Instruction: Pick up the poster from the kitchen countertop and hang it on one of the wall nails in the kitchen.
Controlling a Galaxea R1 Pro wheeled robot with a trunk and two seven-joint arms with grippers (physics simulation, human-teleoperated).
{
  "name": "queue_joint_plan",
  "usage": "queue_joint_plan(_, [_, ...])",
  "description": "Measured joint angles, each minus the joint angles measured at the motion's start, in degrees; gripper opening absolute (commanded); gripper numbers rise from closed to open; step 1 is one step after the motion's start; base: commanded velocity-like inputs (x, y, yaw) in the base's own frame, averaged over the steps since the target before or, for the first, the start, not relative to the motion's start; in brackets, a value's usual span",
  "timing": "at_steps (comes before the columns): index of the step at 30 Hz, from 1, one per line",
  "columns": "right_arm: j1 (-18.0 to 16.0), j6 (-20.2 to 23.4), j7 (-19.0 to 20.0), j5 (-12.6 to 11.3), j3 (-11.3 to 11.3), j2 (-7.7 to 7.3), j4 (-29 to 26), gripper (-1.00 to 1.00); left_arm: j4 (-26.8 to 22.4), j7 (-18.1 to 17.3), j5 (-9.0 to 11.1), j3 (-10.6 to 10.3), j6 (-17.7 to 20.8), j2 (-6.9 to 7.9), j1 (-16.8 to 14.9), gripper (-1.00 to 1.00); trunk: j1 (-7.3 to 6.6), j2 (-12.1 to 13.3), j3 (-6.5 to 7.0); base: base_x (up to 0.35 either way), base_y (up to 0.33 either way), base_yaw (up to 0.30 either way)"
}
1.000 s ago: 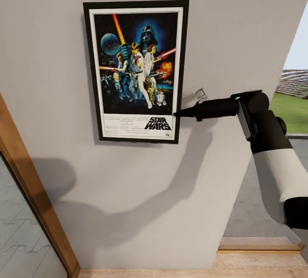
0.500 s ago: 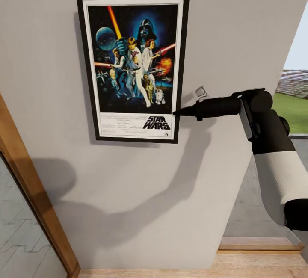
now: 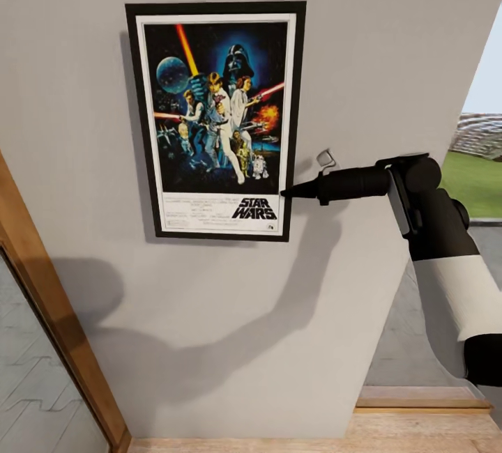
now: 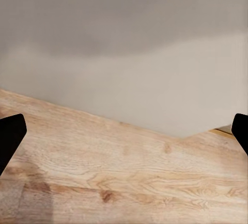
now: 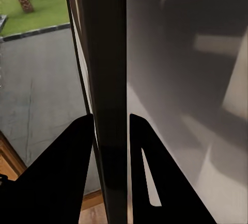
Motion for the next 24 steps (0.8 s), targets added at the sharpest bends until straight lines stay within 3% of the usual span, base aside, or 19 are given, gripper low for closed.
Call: queue_joint_plan(24, [1.4,0.0,0.0,0.0,0.0,0.00,-1.8,-1.00,0.0,0.0,0.0,0.0,0.0,-0.02,0.0,1.00,0.00,0.0,0.00,0.000,0.000,0.000])
